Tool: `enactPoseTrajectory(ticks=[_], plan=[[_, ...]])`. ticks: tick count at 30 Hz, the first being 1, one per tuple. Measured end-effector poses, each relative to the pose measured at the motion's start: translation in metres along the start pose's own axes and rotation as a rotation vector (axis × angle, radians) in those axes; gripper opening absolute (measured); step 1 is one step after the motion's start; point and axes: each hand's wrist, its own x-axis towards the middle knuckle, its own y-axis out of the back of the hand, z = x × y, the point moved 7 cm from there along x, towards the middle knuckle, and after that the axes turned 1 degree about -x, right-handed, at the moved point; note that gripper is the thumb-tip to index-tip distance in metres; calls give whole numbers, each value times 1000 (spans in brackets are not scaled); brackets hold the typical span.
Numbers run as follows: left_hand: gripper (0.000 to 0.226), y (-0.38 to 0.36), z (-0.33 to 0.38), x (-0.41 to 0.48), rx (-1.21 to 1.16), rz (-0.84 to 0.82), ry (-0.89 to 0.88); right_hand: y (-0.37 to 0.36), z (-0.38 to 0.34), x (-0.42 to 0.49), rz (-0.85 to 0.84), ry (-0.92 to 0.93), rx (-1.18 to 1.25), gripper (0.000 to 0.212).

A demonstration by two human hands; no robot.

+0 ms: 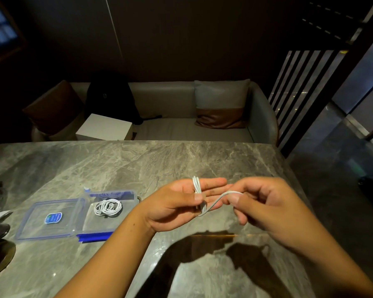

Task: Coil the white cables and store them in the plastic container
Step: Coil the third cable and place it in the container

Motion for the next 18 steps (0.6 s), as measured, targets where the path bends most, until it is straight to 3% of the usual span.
enactPoseTrajectory(ticks=[12, 18], plan=[[47, -20, -21, 6, 167, -65, 106, 21, -13, 14, 121, 187, -427, 10], [48, -27, -29, 11, 153, -52, 101, 16, -9, 24, 142, 245, -489, 7]])
